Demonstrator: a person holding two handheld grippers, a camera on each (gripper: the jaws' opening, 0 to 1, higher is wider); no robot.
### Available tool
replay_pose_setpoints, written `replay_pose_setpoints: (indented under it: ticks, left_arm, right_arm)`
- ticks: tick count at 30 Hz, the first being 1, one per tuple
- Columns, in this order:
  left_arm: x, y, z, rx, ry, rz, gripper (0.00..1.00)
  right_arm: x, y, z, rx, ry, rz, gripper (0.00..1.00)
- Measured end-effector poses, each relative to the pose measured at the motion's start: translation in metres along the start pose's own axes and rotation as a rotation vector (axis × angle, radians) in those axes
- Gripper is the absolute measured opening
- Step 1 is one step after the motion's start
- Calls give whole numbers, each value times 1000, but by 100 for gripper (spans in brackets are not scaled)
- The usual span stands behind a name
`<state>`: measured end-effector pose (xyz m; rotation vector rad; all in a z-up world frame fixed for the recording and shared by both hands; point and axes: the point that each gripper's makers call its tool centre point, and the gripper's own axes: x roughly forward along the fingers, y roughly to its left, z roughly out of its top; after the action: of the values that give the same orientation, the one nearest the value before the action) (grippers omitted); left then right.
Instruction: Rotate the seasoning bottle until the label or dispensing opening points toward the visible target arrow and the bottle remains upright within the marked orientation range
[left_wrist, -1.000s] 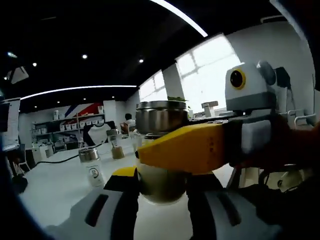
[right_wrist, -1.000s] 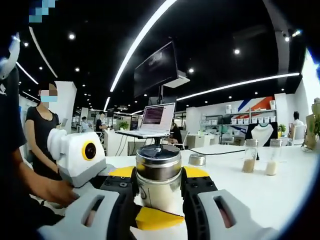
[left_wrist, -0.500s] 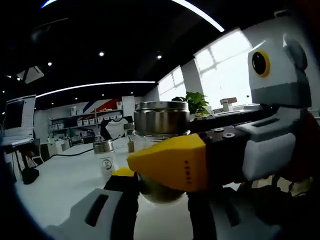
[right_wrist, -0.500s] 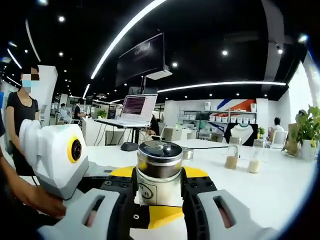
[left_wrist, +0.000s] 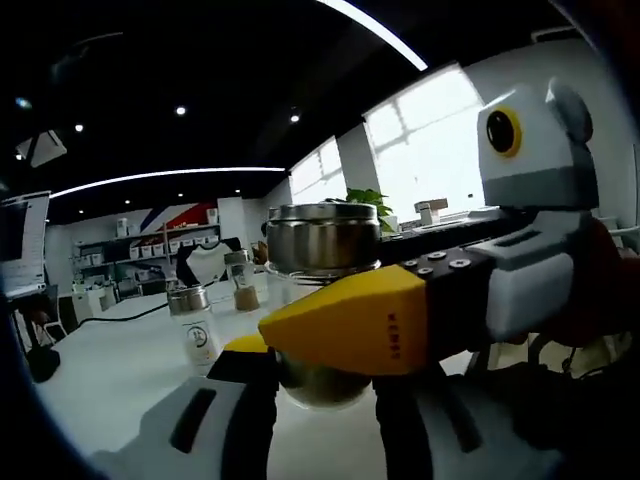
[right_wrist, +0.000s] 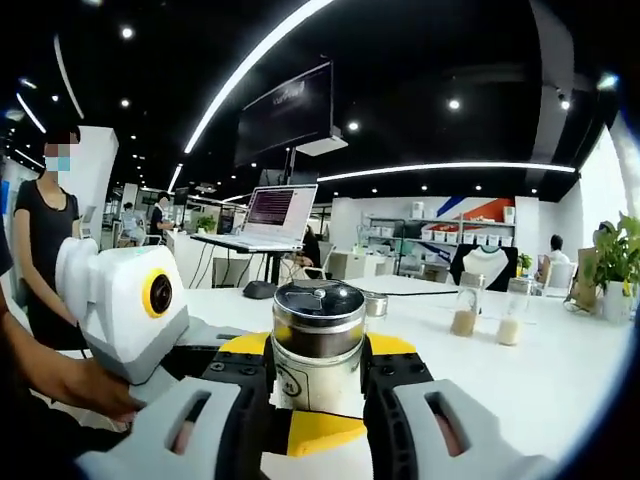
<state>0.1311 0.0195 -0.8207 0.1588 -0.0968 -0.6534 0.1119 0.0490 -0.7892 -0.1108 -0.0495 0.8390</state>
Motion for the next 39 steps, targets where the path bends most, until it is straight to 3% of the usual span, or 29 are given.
replay_pose_setpoints:
  ticks: [5,9,11,13,16,24,27,31,35,39]
  left_arm:
    - [2,-1,-3,-5,2,-28,38]
    - [5,-7,-19,37,72,-76,41]
    - [5,-6,-20,16,82,-79,44]
    - [6,0,-22,-48,94,-46,53]
    - [6,4,-24,-73,113,-44,69]
    - [4,8,-25,-76,119,-55,75]
    - [5,12,-25,-91,98,-33,81]
    - [6,12,-26,-88,125,-34,88]
    - [3,14,-16,-95,99,-26,89]
    - [2,17,-17,-122,92,-32,92]
  right_arm:
    - [2,-3,-1,20,-8,22,31]
    - [4,-11,2,30,-25,29,31]
    - [5,-14,2,34,-28,28,31]
    - [10,-22,3,28,-26,22,31]
    - [15,-35,3,50,-21,24,31]
    - [30,-64,1,74,-14,11,31]
    - [36,-72,-2,78,2,7,31]
    - [44,-80,-7,108,23,14,31]
    - [51,-85,-10,75,40,15,31]
    - [59,-96,-14,60,60,8,31]
